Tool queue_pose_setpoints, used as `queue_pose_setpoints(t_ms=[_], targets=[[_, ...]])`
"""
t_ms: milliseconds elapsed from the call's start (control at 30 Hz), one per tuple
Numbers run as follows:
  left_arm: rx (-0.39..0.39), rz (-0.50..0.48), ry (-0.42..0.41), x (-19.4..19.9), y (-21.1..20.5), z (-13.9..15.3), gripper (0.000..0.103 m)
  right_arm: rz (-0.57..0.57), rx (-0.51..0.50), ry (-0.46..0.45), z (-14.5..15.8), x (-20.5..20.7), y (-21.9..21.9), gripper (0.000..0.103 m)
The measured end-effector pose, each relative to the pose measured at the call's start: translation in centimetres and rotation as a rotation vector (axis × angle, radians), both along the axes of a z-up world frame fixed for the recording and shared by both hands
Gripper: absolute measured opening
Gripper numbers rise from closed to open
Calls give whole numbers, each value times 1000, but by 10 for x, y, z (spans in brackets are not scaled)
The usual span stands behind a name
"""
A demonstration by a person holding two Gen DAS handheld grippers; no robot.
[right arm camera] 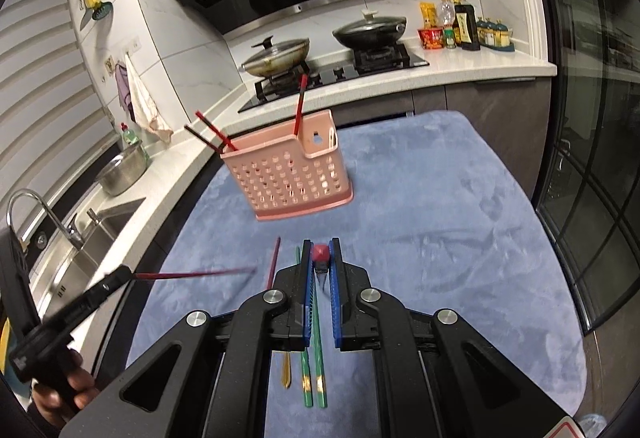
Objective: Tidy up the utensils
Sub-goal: 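Lift both chopsticks and lower them into the pink holder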
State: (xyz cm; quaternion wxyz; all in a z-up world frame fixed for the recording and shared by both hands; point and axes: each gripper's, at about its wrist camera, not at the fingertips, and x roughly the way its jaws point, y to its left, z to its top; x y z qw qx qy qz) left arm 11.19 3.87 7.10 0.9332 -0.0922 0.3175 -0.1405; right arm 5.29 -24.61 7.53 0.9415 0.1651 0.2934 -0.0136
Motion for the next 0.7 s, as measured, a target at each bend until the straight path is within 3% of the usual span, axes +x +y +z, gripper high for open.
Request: queue_pose_setpoints(t_ms=[267,700], targets=[[11,-10,-99,26,-12,47,7,1,6,-64,31,18,-11,7],[-74,-37,-275,84,-34,133,7,17,137,-227,96,79,-42,7]])
